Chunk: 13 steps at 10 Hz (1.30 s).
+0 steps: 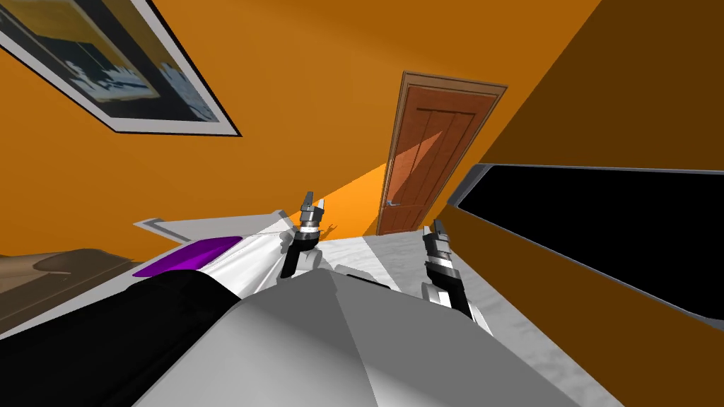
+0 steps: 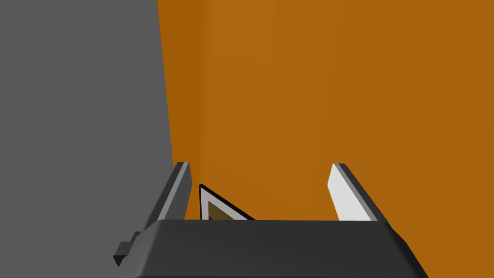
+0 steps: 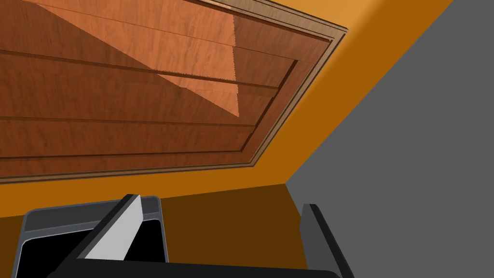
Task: Pull the door open
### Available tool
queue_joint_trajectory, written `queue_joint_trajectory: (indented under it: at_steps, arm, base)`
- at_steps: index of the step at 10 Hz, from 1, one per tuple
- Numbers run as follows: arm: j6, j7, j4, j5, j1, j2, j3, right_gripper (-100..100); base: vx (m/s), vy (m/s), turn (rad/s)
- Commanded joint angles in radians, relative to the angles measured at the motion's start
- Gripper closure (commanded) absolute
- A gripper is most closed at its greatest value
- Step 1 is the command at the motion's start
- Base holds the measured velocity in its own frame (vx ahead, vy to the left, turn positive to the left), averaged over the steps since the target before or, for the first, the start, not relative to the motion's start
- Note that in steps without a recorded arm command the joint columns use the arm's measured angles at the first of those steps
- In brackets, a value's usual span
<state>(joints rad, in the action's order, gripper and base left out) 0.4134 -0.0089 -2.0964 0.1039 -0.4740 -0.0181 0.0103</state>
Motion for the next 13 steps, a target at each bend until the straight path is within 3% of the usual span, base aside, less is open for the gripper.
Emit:
queue_joint_trajectory:
  at_steps: [1, 4, 7, 13]
  arm:
    - [0.014, -0.004, 0.049, -0.003, 0.021, -0.007, -0.002, -100]
    - [0.042, -0.015, 0.141, -0.011, 0.062, -0.023, -0.008, -100]
    - [0.053, -0.019, 0.187, -0.014, 0.078, -0.028, -0.011, -100]
    - [0.110, -0.039, 0.377, -0.030, 0.161, -0.055, -0.022, -100]
  base:
    - [0.093, -0.032, 0.085]
    - [0.093, -0.041, 0.088]
    - [0.047, -0.029, 0.039]
    - [0.067, -0.038, 0.081]
